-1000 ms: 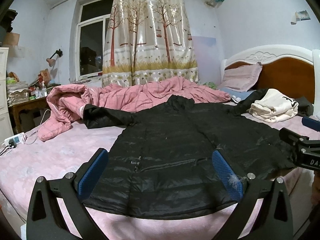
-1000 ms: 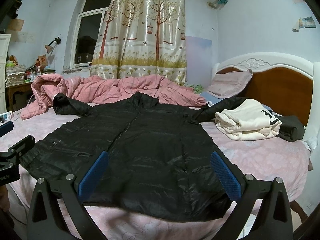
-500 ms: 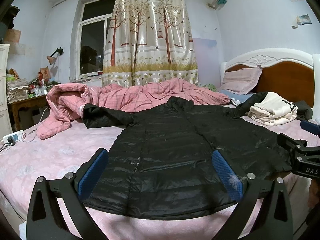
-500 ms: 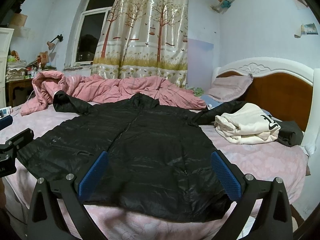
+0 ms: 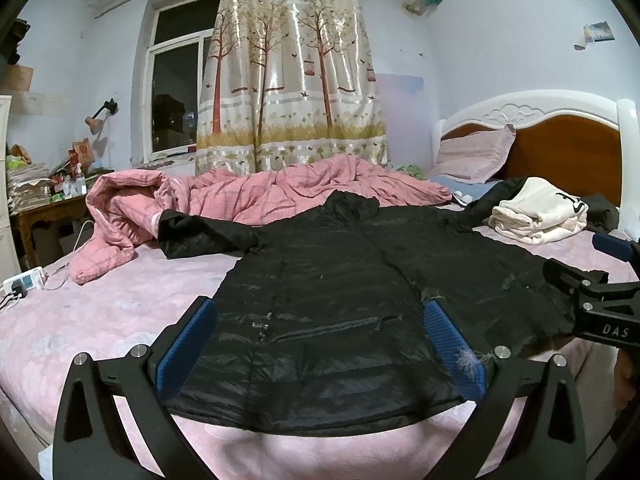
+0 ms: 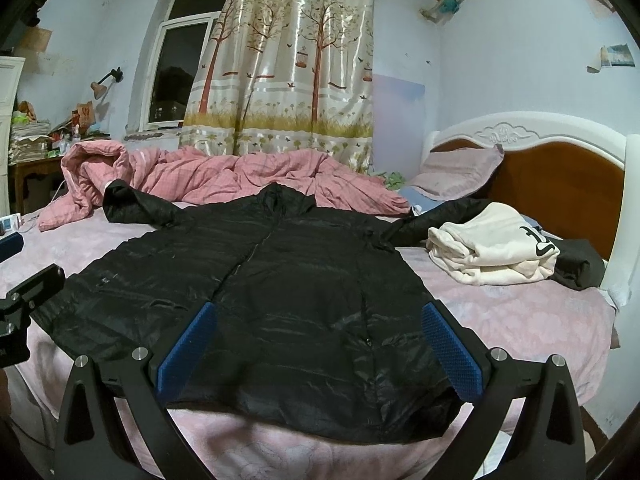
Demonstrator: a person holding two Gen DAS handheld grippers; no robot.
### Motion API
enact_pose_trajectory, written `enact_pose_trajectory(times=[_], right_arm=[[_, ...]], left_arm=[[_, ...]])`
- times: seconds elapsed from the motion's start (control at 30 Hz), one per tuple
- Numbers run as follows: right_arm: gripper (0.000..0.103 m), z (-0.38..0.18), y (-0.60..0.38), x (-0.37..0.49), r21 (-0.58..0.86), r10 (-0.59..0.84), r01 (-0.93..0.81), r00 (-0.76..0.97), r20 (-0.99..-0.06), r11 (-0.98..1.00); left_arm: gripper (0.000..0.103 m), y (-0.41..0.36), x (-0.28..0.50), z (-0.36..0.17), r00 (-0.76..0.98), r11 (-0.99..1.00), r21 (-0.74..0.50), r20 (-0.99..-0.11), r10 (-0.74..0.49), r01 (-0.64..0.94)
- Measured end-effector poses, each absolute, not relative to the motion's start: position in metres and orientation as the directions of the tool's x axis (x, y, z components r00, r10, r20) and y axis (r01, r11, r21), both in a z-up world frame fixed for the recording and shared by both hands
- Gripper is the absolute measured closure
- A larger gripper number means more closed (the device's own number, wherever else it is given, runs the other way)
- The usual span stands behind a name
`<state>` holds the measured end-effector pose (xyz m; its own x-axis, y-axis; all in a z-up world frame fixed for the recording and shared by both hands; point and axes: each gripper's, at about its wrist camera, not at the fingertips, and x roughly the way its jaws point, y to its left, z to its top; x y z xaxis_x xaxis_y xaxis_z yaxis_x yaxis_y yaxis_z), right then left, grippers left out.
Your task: Fold large clothes
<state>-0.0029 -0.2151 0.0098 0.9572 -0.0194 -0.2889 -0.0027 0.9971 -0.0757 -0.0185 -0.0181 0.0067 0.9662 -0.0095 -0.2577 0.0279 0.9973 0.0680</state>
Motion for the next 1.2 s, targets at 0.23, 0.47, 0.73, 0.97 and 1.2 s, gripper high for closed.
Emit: enact_pose_trajectory(times=[0.23,0.47,0.73,0.97,1.2], right_arm=[[0.0,0.01,-0.215,-0.002,-0.081,-0.02,-0.004,0.957,-0.288,0.997],[0.0,0.016,-0.236,0.005,-0.037,0.027,-0.04,0.951,-0.309,0.998],[0.0,0.02,-0.32,0.014,0.07,-0.089,0.124,0.925,-0.369,0.99],[0.008,-0.011,-0.395,0.043,0.185,-0.061,0.2,0.82,-0.57,0.962],[0.027,-0.043,-0.413,0.03,0.341,0.082,0.189,0.762,-0.642,0.921]], left_arm=[[0.0,-0.018,-0.019,0.008,0.963,0.998,0.034,-0.268,-0.036,0.047],[0.0,0.0,-0.009,0.009,0.941,0.999,-0.027,-0.336,-0.039,0.032],[0.006,0.068,0.003,-0.014,0.873,0.991,-0.006,-0.474,0.117,-0.135],[0.057,0.137,0.034,-0.042,0.746,0.935,-0.264,-0.665,0.001,-0.237],[0.055,0.135,0.041,-0.055,0.701,0.94,-0.218,-0.712,0.031,-0.263]])
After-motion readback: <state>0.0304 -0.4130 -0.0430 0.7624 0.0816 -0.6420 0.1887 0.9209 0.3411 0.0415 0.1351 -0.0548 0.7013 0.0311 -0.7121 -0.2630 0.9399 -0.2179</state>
